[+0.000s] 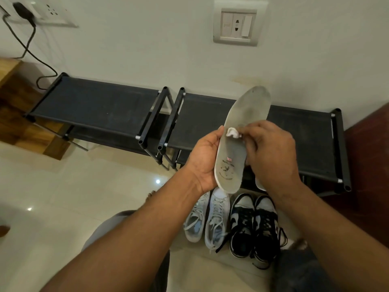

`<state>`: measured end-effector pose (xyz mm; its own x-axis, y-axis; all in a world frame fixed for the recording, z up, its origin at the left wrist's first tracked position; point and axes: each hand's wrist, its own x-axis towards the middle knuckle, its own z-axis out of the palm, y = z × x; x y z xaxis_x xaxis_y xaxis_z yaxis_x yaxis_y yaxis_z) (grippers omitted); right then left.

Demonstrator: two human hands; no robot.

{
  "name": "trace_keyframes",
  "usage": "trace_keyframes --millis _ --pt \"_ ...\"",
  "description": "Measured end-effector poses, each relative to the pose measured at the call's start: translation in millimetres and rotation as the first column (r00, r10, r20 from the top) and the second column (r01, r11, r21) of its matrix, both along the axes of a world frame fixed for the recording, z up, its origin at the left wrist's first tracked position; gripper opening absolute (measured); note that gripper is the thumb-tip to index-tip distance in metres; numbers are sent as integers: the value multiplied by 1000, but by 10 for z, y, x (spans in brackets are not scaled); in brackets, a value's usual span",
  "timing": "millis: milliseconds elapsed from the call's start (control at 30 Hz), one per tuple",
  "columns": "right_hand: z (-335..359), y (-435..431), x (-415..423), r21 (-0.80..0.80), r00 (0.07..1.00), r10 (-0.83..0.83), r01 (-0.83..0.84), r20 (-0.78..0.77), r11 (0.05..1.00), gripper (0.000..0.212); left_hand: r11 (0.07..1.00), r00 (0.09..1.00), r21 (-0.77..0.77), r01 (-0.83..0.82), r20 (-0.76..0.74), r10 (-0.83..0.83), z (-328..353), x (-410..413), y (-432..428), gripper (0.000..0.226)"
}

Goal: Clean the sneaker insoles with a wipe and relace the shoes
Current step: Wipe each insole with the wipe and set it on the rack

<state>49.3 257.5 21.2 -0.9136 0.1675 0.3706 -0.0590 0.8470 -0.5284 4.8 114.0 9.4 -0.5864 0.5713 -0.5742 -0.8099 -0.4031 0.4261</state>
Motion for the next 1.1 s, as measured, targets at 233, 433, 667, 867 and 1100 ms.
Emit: trace_keyframes --millis 233,433,667,867,1100 --pt "-35 -219 148 -54 987 163 -163 -6 985 15 999 999 25 -33 43 32 7 -90 -87 57" --pt "-33 -401 272 -94 967 253 -254 -15 963 20 998 994 45 -33 103 28 49 -108 -91 56" --pt "-103 -322 176 39 980 193 -192 -38 981 16 996 991 -10 -86 98 87 -42 -147 -43 59" --pt "-196 -85 69 61 996 88 -87 -24 994 14 997 999 72 -40 12 39 -5 -47 -5 62" --pt "-101 -309 163 -96 991 133 -134 -10 986 19 997 997 41 -70 22 69 -71 -68 -10 60"
